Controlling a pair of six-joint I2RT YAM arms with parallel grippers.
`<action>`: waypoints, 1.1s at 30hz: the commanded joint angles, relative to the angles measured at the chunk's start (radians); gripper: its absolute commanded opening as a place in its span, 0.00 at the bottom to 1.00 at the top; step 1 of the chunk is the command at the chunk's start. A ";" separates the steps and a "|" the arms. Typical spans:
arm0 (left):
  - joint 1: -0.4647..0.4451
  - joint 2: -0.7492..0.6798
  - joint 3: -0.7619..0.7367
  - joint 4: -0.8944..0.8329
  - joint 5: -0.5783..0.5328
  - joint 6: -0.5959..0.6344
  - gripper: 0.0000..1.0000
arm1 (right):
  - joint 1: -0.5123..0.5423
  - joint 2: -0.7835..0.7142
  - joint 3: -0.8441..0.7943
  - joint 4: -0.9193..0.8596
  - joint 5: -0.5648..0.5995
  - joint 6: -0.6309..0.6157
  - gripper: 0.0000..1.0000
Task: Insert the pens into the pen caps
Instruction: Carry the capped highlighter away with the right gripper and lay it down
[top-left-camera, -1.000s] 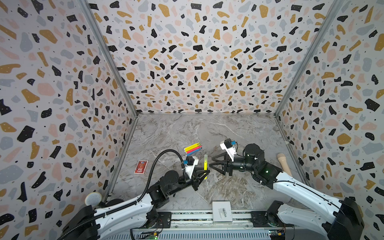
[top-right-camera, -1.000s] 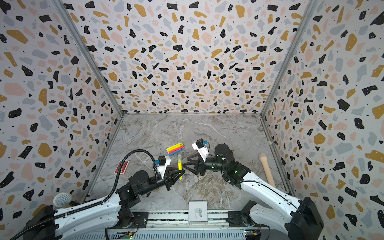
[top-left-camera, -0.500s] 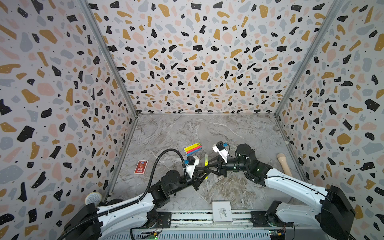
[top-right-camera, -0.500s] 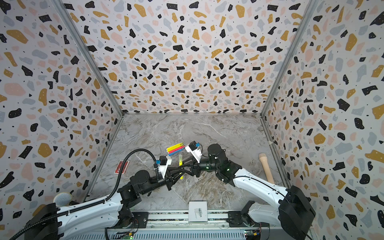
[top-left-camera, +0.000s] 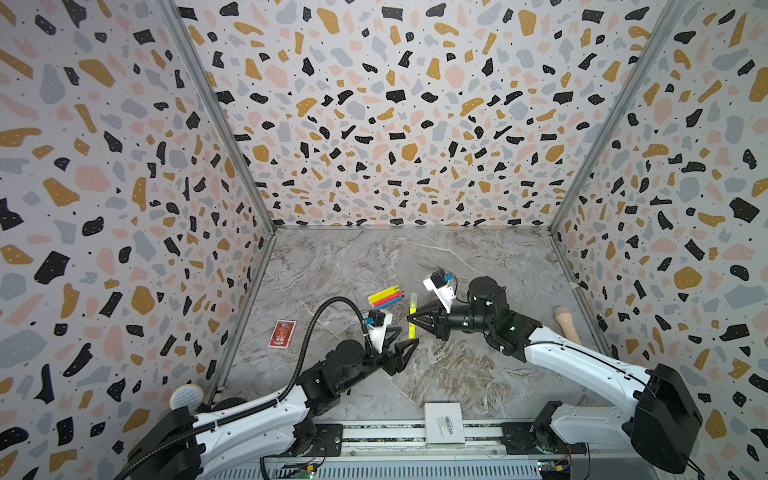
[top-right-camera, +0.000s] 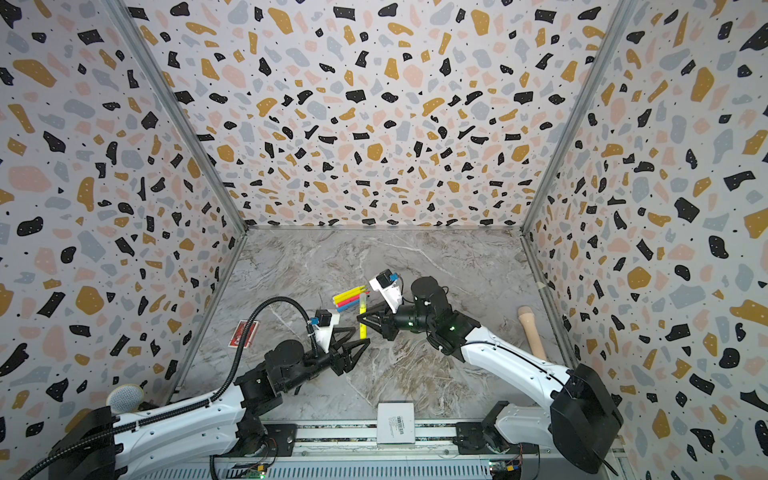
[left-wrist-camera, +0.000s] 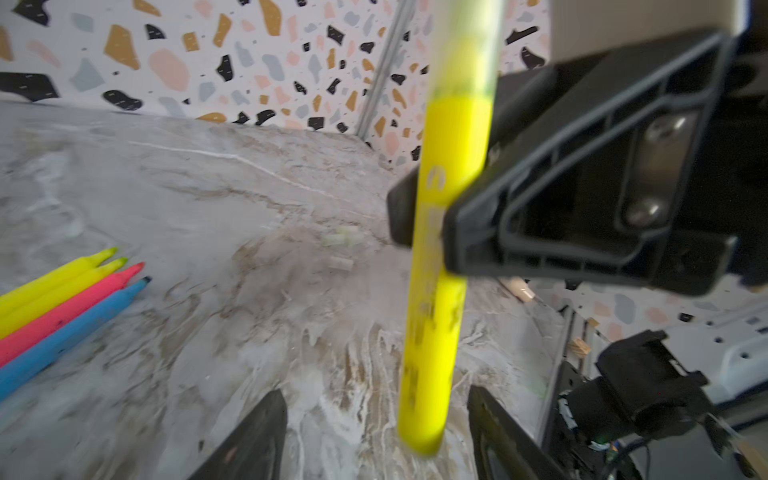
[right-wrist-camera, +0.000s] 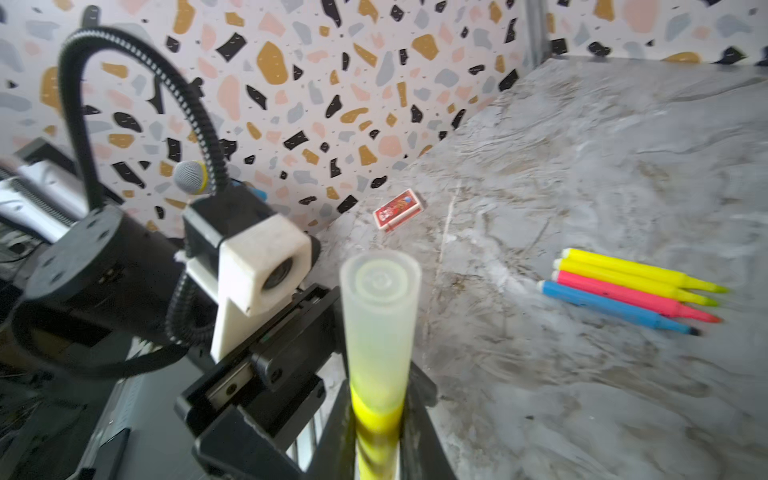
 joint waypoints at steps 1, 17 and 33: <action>0.002 -0.018 0.001 -0.071 -0.140 -0.043 0.69 | -0.065 0.084 0.138 -0.229 0.167 -0.083 0.08; 0.001 -0.110 -0.094 -0.132 -0.164 -0.114 0.69 | -0.389 0.880 1.005 -0.788 0.530 -0.174 0.05; 0.001 -0.209 -0.106 -0.187 -0.157 -0.126 0.68 | -0.469 1.224 1.465 -0.979 0.643 -0.185 0.07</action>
